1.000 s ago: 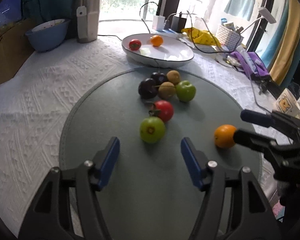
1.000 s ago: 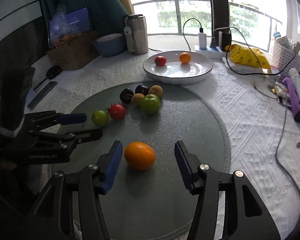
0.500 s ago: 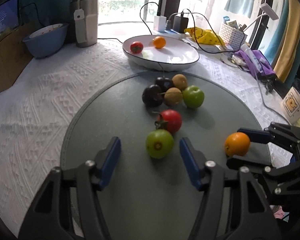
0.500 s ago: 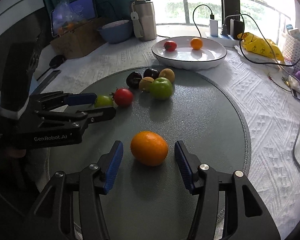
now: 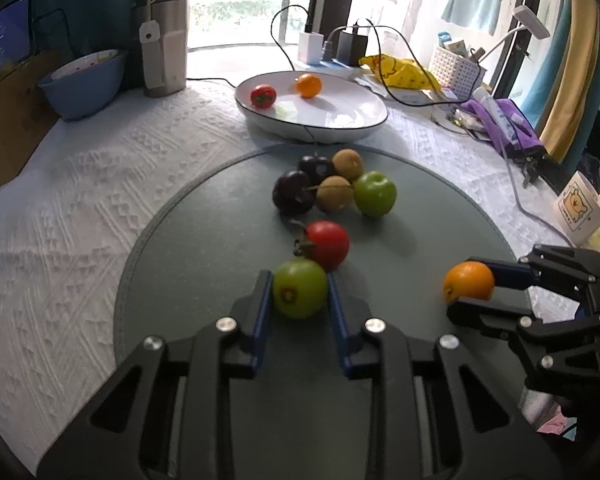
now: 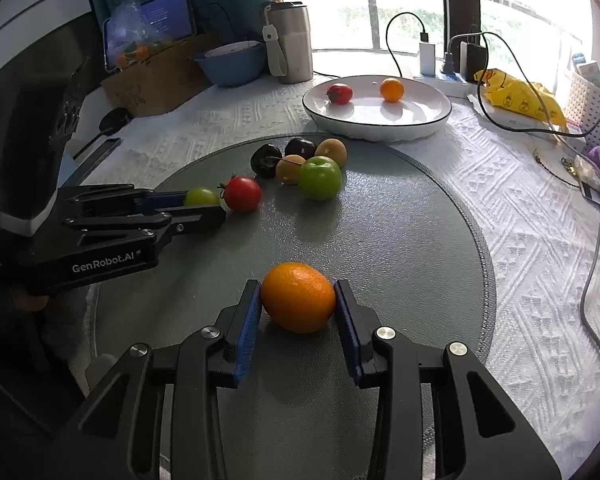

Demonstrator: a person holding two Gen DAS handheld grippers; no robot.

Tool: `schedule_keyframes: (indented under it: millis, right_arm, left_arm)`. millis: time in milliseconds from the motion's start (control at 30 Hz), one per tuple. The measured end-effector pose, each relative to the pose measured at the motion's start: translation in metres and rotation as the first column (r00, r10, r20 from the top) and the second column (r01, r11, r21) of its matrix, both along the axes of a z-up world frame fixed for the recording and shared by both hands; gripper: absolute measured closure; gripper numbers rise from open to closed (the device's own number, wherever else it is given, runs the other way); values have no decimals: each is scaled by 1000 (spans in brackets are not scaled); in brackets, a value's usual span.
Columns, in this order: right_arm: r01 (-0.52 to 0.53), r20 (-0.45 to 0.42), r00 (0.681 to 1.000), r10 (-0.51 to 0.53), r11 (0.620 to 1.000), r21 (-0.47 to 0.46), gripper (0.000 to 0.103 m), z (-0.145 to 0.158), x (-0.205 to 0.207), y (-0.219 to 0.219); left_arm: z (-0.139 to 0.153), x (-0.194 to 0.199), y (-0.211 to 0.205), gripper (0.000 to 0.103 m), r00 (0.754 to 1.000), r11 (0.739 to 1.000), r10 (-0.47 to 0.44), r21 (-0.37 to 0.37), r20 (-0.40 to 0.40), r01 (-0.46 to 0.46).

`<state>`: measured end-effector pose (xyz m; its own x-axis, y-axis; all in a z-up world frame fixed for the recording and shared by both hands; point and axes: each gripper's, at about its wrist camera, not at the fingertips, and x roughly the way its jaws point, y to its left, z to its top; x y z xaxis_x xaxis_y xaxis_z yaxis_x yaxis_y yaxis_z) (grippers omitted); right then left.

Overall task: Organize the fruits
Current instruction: 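Grasp the second orange with the right tool while the left tool grasps the green tomato, then carry the orange and green tomato onto the white plate with both tools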

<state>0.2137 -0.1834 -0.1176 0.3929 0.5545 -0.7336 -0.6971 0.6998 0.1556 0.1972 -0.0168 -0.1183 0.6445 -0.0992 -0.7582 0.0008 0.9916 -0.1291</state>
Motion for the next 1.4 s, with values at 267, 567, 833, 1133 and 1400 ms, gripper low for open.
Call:
schedule_keyframes:
  millis: [267,567,833,1133,1400]
  right_arm:
    - [3,33,999,-3,1000,6,64,12,0,-3]
    - [1,83,997,-3,1000,20,64,33,2,-3]
    - [11,117,993,-15,999,31,64,49,14,-4]
    - [13,140,990,-19,999,43,64,61,32,0]
    - [16,147,989,-23,999,50,64,66,54,7]
  left_arm:
    - [15,-6,-1,75,999,1000,-4,-5,35,5]
    - [38,-5,3,75,996,1000,2,-8,87,-1]
    - [54,3,6,75,992,1000,-1,-11,123,2]
    - [65,21,8,75,988,1000,-13,-25,152,17]
    - [65,45,11,75,988,999,-28,-29,155,33]
